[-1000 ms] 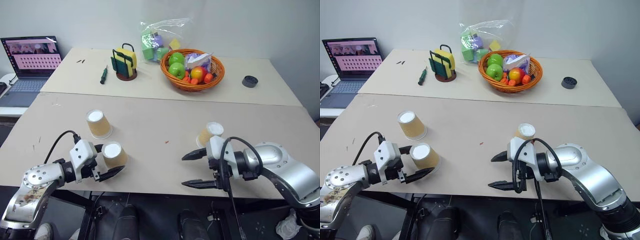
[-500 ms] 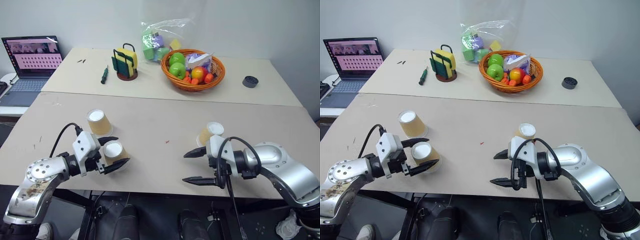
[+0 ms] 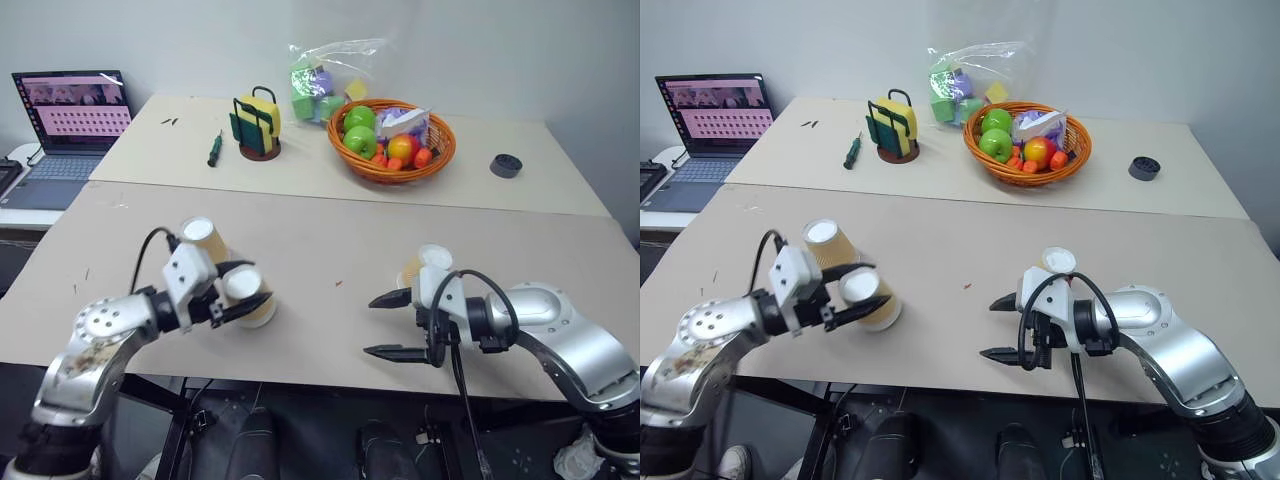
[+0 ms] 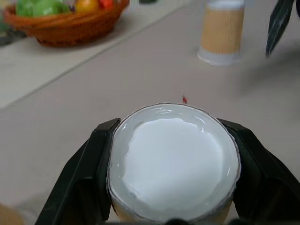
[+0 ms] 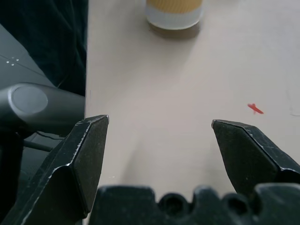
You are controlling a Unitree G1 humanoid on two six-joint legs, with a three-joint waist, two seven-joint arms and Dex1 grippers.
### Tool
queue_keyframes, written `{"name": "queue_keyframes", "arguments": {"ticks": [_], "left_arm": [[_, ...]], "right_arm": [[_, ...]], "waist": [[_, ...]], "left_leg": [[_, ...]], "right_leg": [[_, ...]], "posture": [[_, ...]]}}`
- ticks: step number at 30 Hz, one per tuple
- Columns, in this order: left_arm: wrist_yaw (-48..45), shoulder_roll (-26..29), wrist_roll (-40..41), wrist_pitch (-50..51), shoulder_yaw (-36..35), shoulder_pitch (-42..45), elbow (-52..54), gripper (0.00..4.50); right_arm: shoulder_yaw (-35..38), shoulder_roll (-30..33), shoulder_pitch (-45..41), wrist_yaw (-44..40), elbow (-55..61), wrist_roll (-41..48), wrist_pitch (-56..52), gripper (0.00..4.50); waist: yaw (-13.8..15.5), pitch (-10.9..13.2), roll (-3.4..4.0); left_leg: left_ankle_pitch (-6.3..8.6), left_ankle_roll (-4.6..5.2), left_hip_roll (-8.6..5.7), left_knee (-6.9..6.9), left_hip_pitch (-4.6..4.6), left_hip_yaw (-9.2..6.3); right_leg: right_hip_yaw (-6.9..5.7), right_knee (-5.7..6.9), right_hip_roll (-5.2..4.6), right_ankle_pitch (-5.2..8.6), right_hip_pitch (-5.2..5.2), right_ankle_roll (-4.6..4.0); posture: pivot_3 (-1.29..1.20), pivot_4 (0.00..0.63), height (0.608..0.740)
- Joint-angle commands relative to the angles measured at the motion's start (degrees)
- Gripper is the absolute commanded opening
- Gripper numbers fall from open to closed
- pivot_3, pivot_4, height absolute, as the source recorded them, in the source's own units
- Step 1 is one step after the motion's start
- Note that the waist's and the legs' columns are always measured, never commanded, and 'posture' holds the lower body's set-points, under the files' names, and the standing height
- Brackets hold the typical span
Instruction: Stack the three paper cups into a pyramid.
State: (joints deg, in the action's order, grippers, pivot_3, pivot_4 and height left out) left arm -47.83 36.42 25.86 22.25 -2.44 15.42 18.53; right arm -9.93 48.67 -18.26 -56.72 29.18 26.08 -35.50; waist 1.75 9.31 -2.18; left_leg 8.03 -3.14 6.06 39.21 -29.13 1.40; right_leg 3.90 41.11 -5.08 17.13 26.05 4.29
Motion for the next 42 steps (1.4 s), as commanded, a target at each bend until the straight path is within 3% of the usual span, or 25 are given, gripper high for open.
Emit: {"name": "queue_keyframes", "arguments": {"ticks": [1,7,13,14,16,19,23,26,31,33,39,42], "left_arm": [[-0.1,-5.4,-4.1,-2.8,7.4,7.4,-6.1,2.65],[1.6,-17.1,-13.1,-10.6,17.2,15.0,-21.8,2.65],[2.1,-23.0,-14.6,-13.1,17.7,18.4,-26.0,2.65],[1.9,-23.2,-14.7,-13.2,17.6,18.5,-25.9,2.65],[1.9,-23.4,-14.7,-13.0,17.0,18.7,-25.4,3.66],[1.4,-23.2,-14.5,-12.7,16.7,18.6,-24.1,4.42],[1.4,-21.2,-13.3,-10.2,15.1,18.6,-17.9,4.42],[1.2,-15.6,-6.0,-1.2,7.5,17.3,-6.9,4.42],[3.9,-6.2,5.0,13.1,-3.9,10.9,7.2,4.42],[8.6,-5.2,7.1,18.5,-8.7,5.1,11.0,4.42],[19.5,-9.0,-1.7,15.3,-6.2,-20.5,21.5,4.42],[26.5,-12.8,-8.5,10.3,-5.1,-24.4,18.2,4.42]], "right_arm": [[0.3,-0.5,-1.7,0.5,-0.3,-1.5,1.1,4.19],[1.1,-1.4,-2.1,1.3,-0.9,-1.7,0.3,4.19],[1.7,-1.7,-1.4,1.6,0.4,-1.1,-0.7,4.19],[1.8,-1.7,-1.4,1.6,0.4,-1.1,-0.7,4.19],[2.0,-1.9,-1.6,1.9,0.2,-1.0,-0.8,4.19],[2.0,-2.1,-1.8,2.0,-0.1,-1.1,-0.7,4.19],[1.1,-2.9,-2.7,1.7,-1.3,-1.6,-0.2,4.19],[0.6,-3.2,-3.1,1.3,-1.9,-2.0,-0.1,4.19],[0.6,-2.8,-2.8,0.5,-2.6,-2.4,0.5,4.19],[0.7,-2.7,-2.7,0.2,-3.0,-2.6,0.7,4.19],[0.7,-2.5,-2.8,-0.5,-4.0,-3.1,1.2,4.19],[0.8,-2.5,-3.1,-0.6,-4.1,-3.0,1.0,4.19]], "waist": [[0.2,0.0,0.01],[0.1,0.0,-0.01],[0.4,0.0,0.04],[0.4,0.0,0.04],[0.4,0.0,0.04],[0.4,0.0,0.05],[0.3,0.0,0.06],[0.1,0.0,0.07],[-1.2,0.1,0.17],[-1.3,0.2,0.19],[-1.2,0.2,0.06],[-0.5,0.3,0.03]], "left_leg": [[-0.02,0.02,-0.01,0.04,-0.02,0.00],[-0.08,0.12,-0.06,0.08,-0.06,-0.01],[-0.12,0.17,-0.10,0.11,-0.07,-0.08],[-0.12,0.17,-0.10,0.12,-0.08,-0.08],[-0.12,0.17,-0.10,0.12,-0.08,-0.08],[-0.12,0.16,-0.10,0.12,-0.08,-0.08],[-0.12,0.16,-0.10,0.12,-0.09,-0.08],[-0.12,0.16,-0.10,0.12,-0.09,-0.08],[-0.13,0.15,-0.07,0.04,0.00,-0.11],[-0.13,0.15,-0.10,0.04,0.06,-0.12],[-0.11,0.14,-0.11,0.05,0.39,-0.10],[0.17,-0.31,-0.13,0.08,0.47,-0.09]], "right_leg": [[0.01,0.00,0.00,-0.03,-0.22,0.05],[0.03,-0.04,0.00,-0.33,-0.31,0.21],[0.04,-0.03,0.00,-0.32,-0.37,0.21],[0.03,-0.03,-0.01,-0.31,-0.37,0.21],[0.04,-0.03,-0.01,-0.32,-0.37,0.21],[0.04,-0.03,-0.01,-0.34,-0.37,0.19],[0.04,-0.03,0.00,-0.36,-0.35,0.21],[0.04,-0.02,0.00,-0.39,-0.36,0.27],[0.03,-0.02,0.01,-0.45,-0.44,0.37],[0.03,-0.04,-0.01,-0.43,-0.58,0.41],[0.03,-0.07,-0.07,-0.21,-0.84,0.07],[0.01,-0.11,-0.12,-0.19,-0.68,0.08]], "posture": [[0.00,0.150,0.661],[0.00,0.150,0.661],[0.00,0.150,0.661],[0.00,0.150,0.661],[0.00,0.150,0.661],[0.00,0.150,0.661],[0.00,0.150,0.661],[0.00,0.150,0.661],[0.00,0.150,0.661],[0.00,0.150,0.661],[0.00,0.150,0.661],[0.00,0.150,0.661]]}}
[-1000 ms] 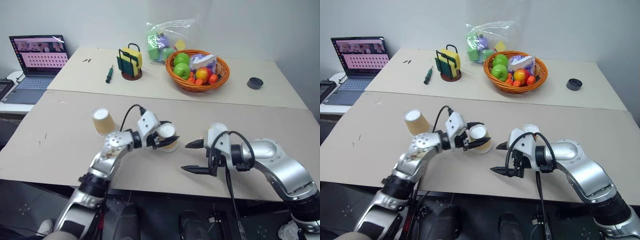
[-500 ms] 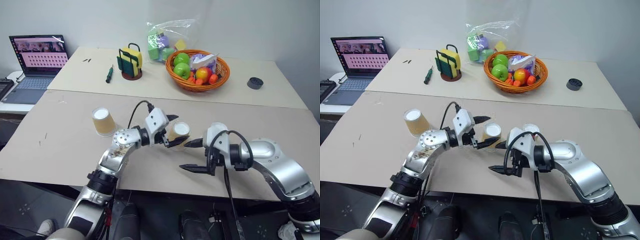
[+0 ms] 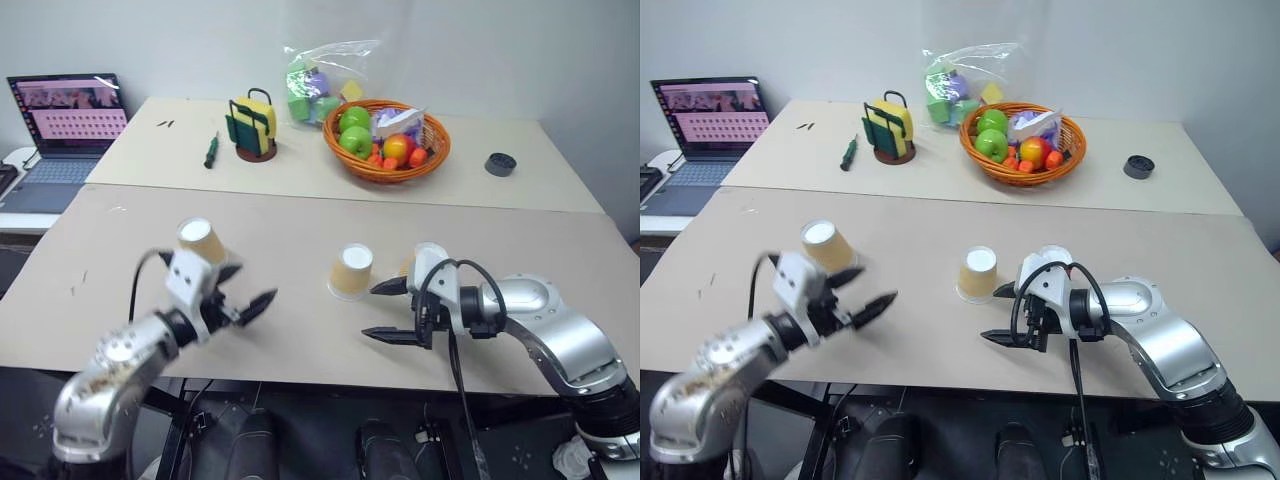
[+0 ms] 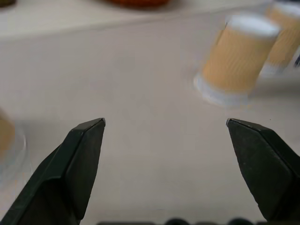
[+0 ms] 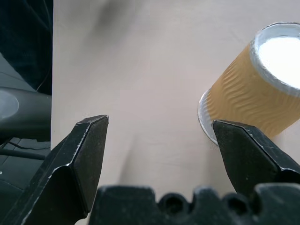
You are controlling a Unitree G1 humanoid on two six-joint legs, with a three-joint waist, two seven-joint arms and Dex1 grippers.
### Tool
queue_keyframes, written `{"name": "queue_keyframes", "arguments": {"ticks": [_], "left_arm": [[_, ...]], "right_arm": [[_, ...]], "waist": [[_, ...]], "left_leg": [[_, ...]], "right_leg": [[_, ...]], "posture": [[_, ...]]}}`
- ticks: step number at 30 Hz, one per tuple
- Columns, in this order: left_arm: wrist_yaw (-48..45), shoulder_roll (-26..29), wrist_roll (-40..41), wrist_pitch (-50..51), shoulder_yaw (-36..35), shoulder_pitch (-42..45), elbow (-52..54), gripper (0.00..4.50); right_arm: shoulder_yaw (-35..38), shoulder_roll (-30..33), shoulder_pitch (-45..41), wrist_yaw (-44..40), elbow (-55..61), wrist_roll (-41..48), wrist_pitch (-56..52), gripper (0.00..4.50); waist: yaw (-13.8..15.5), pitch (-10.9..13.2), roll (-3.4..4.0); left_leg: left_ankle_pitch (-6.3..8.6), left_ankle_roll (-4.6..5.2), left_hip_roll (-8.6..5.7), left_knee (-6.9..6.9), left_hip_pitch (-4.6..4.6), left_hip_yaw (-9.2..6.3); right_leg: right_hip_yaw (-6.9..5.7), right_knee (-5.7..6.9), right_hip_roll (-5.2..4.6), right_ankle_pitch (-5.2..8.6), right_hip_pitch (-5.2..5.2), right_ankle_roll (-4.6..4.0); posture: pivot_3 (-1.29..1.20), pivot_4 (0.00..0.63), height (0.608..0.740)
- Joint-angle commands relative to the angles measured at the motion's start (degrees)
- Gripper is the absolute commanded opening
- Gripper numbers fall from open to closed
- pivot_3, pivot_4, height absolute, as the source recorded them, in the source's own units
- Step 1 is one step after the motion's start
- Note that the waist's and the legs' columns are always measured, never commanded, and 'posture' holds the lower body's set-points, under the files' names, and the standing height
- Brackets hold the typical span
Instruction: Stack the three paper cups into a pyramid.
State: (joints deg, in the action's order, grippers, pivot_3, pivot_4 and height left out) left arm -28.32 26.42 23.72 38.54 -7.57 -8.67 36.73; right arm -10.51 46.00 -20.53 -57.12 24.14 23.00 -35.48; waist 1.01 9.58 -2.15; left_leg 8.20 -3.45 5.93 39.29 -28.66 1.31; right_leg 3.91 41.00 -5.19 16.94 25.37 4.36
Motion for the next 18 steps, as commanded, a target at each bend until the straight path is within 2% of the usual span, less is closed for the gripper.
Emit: {"name": "queue_keyframes", "arguments": {"ticks": [1,9,12,18], "left_arm": [[10.4,-4.4,-8.7,-7.6,-0.5,0.5,-2.2,4.42],[24.4,-11.0,-19.9,-17.8,-0.9,11.3,-12.4,4.42],[24.9,-11.6,-20.8,-19.6,-0.1,16.6,-17.4,4.42],[23.5,-11.0,-18.9,-21.7,-1.9,23.8,-25.3,4.42]], "right_arm": [[1.4,0.1,-0.8,-0.3,0.9,0.1,1.0,4.19],[1.5,0.4,-0.3,0.1,0.9,-0.5,0.8,4.19],[1.8,0.3,0.0,0.5,1.2,-0.5,0.7,4.19],[2.8,1.5,1.3,1.0,2.1,-0.7,0.7,4.19]], "waist": [[0.4,0.0,0.00],[0.8,0.0,-0.01],[1.1,0.0,0.00],[1.1,0.0,-0.01]], "left_leg": [[0.03,-0.04,-0.01,0.00,0.03,0.00],[0.04,-0.02,-0.10,0.06,-0.15,0.04],[-0.26,0.46,-0.09,0.03,-0.33,0.02],[-0.26,0.44,-0.09,0.04,-0.33,-0.01]], "right_leg": [[-0.01,-0.05,-0.02,0.06,0.01,0.08],[0.00,-0.38,-0.04,-0.11,-0.14,0.02],[0.00,-0.29,0.00,-0.26,-0.13,-0.08],[0.00,-0.24,0.03,-0.25,-0.13,-0.05]], "posture": [[0.00,0.150,0.661],[0.00,0.150,0.661],[0.00,0.150,0.661],[0.00,0.150,0.661]]}}
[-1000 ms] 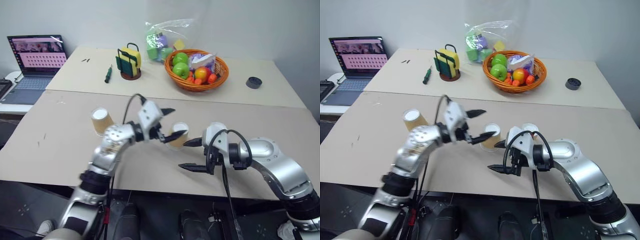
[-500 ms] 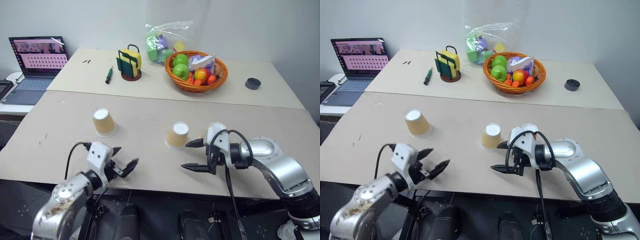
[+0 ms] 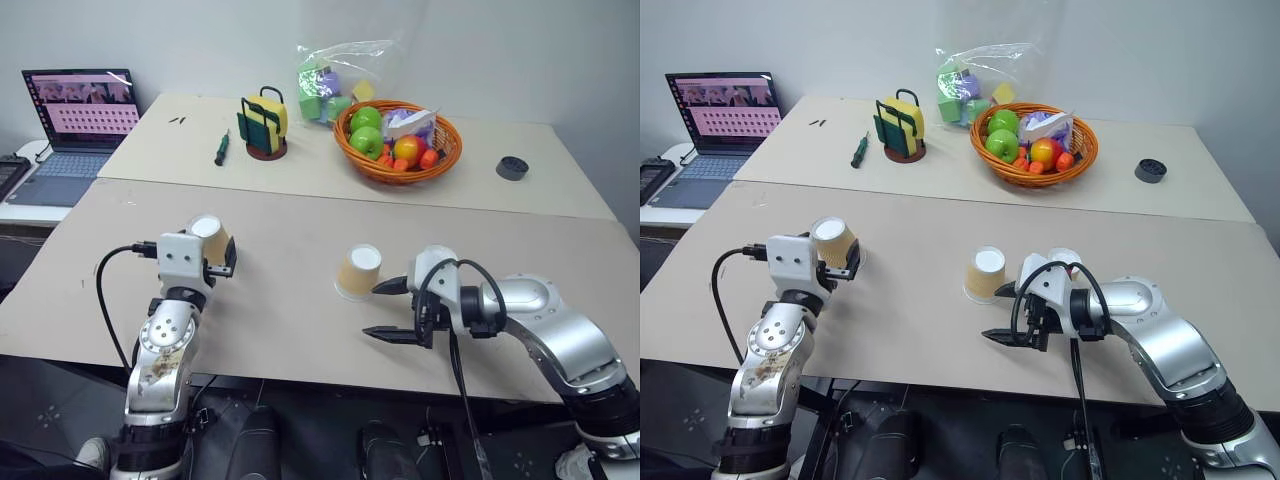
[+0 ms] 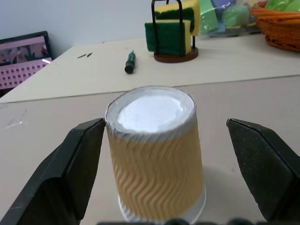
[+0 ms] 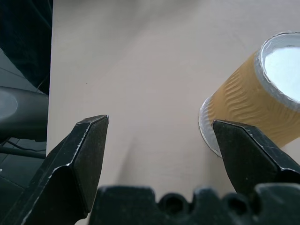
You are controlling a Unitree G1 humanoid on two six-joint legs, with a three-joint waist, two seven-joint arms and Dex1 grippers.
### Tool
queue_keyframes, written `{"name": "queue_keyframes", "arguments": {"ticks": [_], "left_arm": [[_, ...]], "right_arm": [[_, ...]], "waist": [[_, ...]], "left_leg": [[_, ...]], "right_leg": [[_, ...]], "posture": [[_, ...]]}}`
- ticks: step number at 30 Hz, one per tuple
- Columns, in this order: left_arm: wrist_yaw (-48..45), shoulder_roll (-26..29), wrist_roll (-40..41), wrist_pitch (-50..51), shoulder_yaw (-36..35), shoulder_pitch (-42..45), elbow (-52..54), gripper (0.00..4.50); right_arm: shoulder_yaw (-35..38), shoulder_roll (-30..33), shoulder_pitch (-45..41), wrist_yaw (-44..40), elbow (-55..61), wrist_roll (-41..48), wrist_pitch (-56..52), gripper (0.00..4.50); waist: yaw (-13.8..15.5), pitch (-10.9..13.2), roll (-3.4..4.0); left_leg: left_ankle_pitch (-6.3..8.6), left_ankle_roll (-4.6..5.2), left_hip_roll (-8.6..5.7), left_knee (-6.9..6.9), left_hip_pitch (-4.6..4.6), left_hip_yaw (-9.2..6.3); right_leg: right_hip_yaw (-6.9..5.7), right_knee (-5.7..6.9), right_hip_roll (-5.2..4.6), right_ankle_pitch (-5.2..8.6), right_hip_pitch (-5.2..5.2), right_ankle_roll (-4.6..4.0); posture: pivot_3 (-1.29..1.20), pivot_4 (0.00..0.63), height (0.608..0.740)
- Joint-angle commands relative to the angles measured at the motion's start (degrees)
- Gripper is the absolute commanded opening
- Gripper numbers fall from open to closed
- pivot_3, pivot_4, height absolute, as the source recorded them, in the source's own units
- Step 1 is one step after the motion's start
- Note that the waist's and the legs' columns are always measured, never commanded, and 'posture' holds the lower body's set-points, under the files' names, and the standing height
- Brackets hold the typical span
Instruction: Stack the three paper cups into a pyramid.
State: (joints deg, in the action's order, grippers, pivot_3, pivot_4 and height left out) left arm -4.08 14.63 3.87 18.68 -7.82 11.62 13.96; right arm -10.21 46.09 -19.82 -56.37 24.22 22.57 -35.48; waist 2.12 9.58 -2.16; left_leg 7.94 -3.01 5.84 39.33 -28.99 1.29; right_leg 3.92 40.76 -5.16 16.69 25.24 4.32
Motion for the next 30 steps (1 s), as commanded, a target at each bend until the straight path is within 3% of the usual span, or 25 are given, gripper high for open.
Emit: {"name": "queue_keyframes", "arguments": {"ticks": [1,9,17,18,22,30], "left_arm": [[-0.9,1.0,1.6,-1.8,-2.5,5.0,-3.8,4.42],[-2.6,2.9,3.6,-1.9,-5.1,11.6,-10.6,4.42],[-3.7,2.3,6.6,1.3,-5.8,12.2,-10.9,4.42],[-3.8,2.3,6.9,1.6,-5.8,12.2,-10.8,3.90],[-3.8,2.4,6.8,2.3,-5.4,11.9,-10.1,2.54],[-4.9,3.2,6.3,1.9,-3.7,13.2,-8.1,2.41]], "right_arm": [[2.8,1.6,0.9,0.3,2.2,-0.1,0.6,4.19],[3.4,1.4,1.9,1.2,2.6,0.2,0.4,4.19],[3.5,1.5,2.0,1.4,2.8,0.4,0.3,4.19],[3.5,1.5,2.0,1.4,2.8,0.4,0.3,4.19],[3.7,1.5,2.1,1.5,2.9,0.6,0.1,4.19],[3.7,1.2,1.9,1.8,2.8,0.7,-0.1,4.19]], "waist": [[0.0,0.0,0.00],[0.0,0.0,0.00],[0.0,0.0,-0.01],[0.0,0.0,-0.01],[0.0,0.0,0.00],[0.0,0.0,-0.01]], "left_leg": [[0.05,-0.07,0.00,0.00,0.00,0.00],[-0.03,0.02,-0.01,0.00,-0.01,0.00],[-0.02,-0.01,-0.01,0.00,-0.01,0.00],[-0.03,-0.01,-0.01,0.00,-0.01,0.00],[-0.03,-0.01,-0.01,0.00,-0.01,0.00],[-0.03,-0.01,-0.01,0.00,-0.01,0.00]], "right_leg": [[0.00,0.00,-0.01,0.00,-0.01,0.00],[-0.01,-0.01,0.00,-0.03,-0.01,0.04],[-0.01,-0.01,0.00,-0.06,-0.02,0.11],[-0.01,-0.01,0.00,-0.06,-0.02,0.10],[-0.01,-0.01,0.00,-0.07,-0.02,0.11],[-0.01,-0.01,0.00,-0.07,-0.03,0.10]], "posture": [[0.00,0.150,0.661],[0.00,0.150,0.661],[0.00,0.150,0.661],[0.00,0.150,0.661],[0.00,0.150,0.661],[0.00,0.150,0.661]]}}
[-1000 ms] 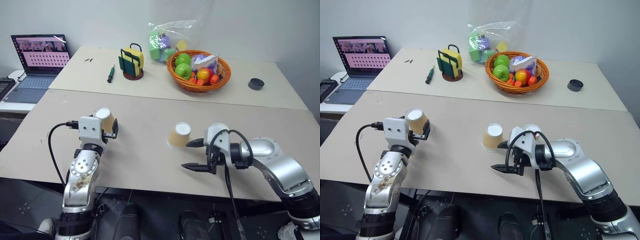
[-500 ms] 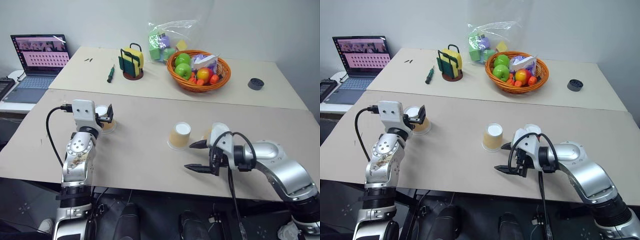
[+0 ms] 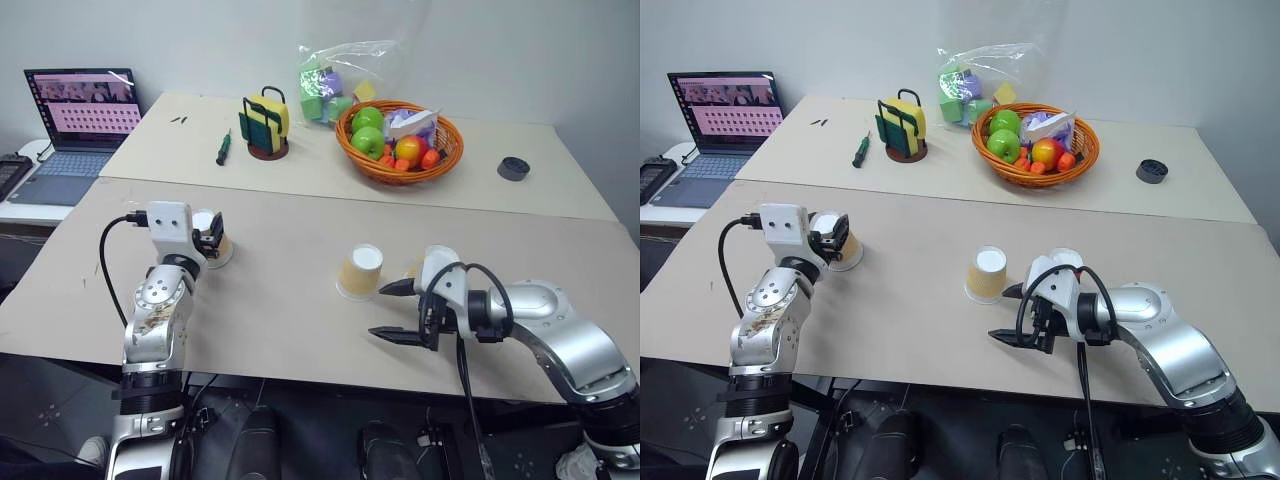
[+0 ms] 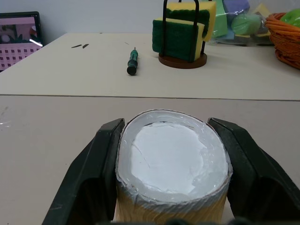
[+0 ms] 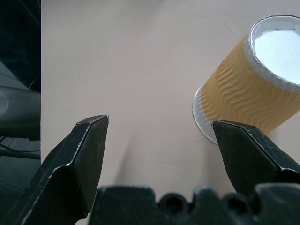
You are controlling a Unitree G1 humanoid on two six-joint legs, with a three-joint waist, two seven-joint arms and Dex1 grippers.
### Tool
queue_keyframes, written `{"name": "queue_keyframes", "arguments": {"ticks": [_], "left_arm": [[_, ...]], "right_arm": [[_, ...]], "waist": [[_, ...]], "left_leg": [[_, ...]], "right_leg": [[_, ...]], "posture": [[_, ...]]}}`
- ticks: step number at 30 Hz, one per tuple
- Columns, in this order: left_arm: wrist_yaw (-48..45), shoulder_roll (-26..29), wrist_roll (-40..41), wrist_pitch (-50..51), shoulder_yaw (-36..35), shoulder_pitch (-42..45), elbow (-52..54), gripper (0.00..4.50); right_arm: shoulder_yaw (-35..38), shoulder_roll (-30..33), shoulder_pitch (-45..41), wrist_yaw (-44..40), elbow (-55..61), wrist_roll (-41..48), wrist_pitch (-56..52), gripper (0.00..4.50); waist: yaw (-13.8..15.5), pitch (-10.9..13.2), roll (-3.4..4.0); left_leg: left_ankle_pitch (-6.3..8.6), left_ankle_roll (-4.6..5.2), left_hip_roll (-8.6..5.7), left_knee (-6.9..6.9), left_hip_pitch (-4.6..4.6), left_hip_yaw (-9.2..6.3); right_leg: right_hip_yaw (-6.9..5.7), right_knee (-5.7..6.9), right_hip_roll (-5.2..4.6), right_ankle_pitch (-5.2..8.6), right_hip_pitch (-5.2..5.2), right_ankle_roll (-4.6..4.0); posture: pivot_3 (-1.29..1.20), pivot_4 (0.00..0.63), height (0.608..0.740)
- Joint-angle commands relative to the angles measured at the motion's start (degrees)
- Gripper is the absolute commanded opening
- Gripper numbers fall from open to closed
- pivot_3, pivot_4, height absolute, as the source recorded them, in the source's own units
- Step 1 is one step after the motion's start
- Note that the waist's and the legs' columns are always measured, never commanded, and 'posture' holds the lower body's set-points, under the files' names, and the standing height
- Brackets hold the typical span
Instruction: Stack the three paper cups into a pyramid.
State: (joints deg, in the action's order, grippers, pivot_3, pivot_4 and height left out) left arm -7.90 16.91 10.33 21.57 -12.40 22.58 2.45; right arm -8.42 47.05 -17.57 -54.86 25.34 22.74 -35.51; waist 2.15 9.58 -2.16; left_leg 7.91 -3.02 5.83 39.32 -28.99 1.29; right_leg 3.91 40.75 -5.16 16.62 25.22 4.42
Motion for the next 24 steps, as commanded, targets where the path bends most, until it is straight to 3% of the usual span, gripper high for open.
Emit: {"name": "queue_keyframes", "arguments": {"ticks": [1,6,13,24], "left_arm": [[-1.9,1.0,0.3,-1.2,1.3,2.9,3.9,2.41],[-13.5,2.3,6.2,-0.1,6.0,8.5,7.9,2.41],[-31.5,9.3,6.0,-1.7,16.1,8.6,5.0,2.41],[-39.6,7.1,5.6,-4.4,22.0,9.6,0.3,2.41]], "right_arm": [[1.9,0.2,-0.4,0.3,1.7,0.5,-0.1,4.19],[1.9,-0.2,-1.3,1.4,0.6,-0.3,0.2,4.19],[2.9,0.3,-0.2,2.8,1.1,-0.5,0.1,4.19],[6.0,1.7,2.8,5.4,4.1,-0.1,-1.1,4.19]], "waist": [[0.0,0.0,0.00],[0.2,0.0,-0.01],[-0.6,0.0,0.04],[-0.6,0.0,0.04]], "left_leg": [[0.00,0.00,0.00,0.00,0.00,0.00],[0.01,-0.11,-0.01,0.00,-0.11,0.00],[-0.05,-0.03,0.00,-0.02,-0.08,0.00],[-0.08,0.03,0.00,-0.01,-0.09,0.00]], "right_leg": [[0.00,0.00,0.00,0.00,0.00,0.00],[0.00,-0.02,0.00,0.00,0.03,0.01],[0.00,-0.02,0.02,-0.02,0.05,0.04],[0.00,-0.02,0.00,0.01,0.02,0.02]], "posture": [[0.00,0.150,0.661],[0.00,0.150,0.661],[0.00,0.150,0.661],[0.00,0.150,0.661]]}}
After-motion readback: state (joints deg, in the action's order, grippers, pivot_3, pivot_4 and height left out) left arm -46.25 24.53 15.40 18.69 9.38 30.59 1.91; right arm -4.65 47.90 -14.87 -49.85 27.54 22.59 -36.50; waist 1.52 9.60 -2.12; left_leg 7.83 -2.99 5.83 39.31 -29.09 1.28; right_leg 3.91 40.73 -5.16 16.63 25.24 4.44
